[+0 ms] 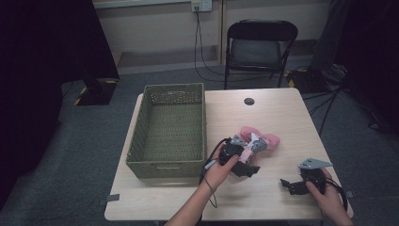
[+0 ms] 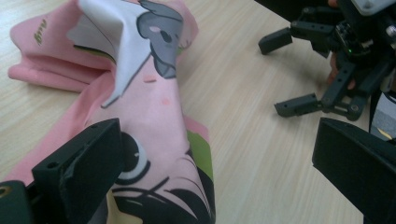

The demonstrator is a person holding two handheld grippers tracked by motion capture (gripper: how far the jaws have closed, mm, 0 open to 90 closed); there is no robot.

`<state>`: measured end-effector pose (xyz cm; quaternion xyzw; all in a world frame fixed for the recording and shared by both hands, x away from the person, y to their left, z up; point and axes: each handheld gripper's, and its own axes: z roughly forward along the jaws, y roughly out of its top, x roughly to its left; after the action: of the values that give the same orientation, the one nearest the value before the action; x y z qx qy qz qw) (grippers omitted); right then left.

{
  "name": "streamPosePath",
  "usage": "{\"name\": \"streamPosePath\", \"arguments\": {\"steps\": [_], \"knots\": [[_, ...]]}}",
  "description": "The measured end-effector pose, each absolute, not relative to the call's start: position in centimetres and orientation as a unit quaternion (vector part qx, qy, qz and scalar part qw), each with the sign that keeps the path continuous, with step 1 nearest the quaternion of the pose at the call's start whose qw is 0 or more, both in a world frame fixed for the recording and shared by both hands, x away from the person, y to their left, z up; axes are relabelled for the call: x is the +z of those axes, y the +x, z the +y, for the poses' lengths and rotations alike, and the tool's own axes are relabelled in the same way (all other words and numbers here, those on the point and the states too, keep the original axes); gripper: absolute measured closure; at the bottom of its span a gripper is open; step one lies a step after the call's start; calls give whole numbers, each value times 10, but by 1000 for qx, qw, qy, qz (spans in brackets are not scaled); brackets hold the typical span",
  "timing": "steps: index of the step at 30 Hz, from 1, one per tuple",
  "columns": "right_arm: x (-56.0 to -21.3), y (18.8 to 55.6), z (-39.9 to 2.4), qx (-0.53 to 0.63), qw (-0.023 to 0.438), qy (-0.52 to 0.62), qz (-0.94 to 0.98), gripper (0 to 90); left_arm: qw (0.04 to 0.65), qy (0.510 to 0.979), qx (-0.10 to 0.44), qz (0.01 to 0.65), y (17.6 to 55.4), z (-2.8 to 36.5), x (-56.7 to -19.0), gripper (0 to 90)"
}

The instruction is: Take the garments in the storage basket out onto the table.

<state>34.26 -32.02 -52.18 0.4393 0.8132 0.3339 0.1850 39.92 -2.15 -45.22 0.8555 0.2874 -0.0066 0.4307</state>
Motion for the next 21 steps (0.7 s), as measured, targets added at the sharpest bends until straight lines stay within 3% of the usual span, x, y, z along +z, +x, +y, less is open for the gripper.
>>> {"name": "streamPosePath", "arguments": {"steps": [21], "knots": [[-522, 342, -320, 334, 185, 440, 813, 0, 434, 857, -14, 278, 383, -5, -458, 17]]}}
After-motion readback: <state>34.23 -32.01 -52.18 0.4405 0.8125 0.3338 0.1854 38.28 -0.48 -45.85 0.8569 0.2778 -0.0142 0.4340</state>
